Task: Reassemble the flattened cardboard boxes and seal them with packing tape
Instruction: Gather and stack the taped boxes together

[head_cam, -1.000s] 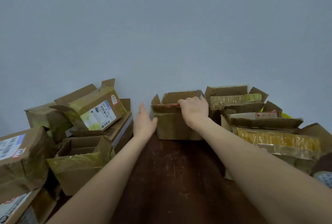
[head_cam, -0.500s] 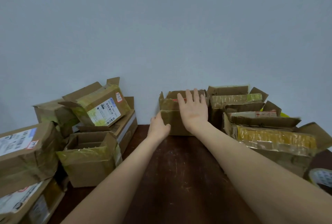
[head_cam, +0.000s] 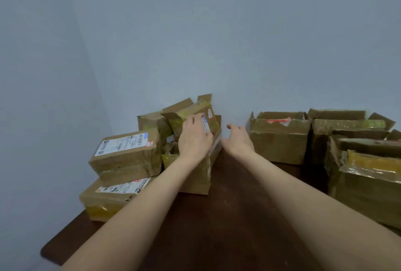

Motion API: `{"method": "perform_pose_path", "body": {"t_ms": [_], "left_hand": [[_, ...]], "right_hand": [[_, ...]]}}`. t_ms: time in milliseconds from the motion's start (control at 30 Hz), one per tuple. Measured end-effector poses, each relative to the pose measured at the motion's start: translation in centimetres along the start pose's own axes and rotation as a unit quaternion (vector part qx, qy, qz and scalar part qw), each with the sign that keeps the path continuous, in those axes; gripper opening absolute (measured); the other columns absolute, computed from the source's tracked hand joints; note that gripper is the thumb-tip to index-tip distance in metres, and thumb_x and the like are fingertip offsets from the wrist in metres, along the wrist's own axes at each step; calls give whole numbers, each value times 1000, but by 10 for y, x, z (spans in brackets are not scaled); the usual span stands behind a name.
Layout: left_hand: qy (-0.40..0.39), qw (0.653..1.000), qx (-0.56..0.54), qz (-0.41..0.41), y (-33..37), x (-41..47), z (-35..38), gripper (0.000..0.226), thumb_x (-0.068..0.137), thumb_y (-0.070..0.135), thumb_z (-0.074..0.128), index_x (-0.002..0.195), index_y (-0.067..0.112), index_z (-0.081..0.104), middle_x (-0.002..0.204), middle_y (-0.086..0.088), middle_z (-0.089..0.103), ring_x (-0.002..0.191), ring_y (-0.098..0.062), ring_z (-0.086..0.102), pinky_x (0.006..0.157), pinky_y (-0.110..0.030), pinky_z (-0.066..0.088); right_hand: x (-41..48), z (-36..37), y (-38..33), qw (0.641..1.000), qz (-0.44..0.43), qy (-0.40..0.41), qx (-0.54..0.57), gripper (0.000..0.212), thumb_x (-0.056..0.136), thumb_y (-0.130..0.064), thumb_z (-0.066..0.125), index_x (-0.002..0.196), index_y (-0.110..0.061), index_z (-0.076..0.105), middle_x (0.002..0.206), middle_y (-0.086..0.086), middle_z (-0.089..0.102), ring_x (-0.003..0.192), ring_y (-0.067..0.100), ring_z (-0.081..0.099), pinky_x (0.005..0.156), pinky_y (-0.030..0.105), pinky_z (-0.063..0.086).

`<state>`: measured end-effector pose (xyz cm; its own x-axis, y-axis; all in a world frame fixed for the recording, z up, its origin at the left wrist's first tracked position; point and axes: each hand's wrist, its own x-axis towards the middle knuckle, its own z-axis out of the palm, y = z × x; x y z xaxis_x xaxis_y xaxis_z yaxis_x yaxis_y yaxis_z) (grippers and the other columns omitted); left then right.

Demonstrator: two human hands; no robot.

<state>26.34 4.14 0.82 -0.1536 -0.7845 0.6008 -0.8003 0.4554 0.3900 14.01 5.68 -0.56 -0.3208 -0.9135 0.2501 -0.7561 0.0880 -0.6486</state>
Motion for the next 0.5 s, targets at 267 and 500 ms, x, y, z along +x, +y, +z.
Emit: {"method": "perform_pose_path", "body": {"t_ms": [267, 500], "left_hand": [[-76, 990, 114, -21, -45, 86, -11, 84, 85, 46, 62, 146, 5, 22, 146, -14, 36, 136, -27, 33, 106, -39, 35], [-119, 975, 183, -38, -53, 116, 1, 46, 79, 48, 68, 109, 14, 59, 112, -8, 63, 102, -26, 57, 81, -37, 50]], "right_hand": [[39, 17, -19, 999, -38, -5, 24, 57, 93, -29, 57, 144, -19, 36, 142, 8, 42, 127, 24, 44, 99, 37, 41], [54, 6, 11, 999, -27, 12, 22, 57, 93, -27, 56, 145, -17, 34, 146, 7, 39, 131, 26, 43, 105, 38, 37]]}}
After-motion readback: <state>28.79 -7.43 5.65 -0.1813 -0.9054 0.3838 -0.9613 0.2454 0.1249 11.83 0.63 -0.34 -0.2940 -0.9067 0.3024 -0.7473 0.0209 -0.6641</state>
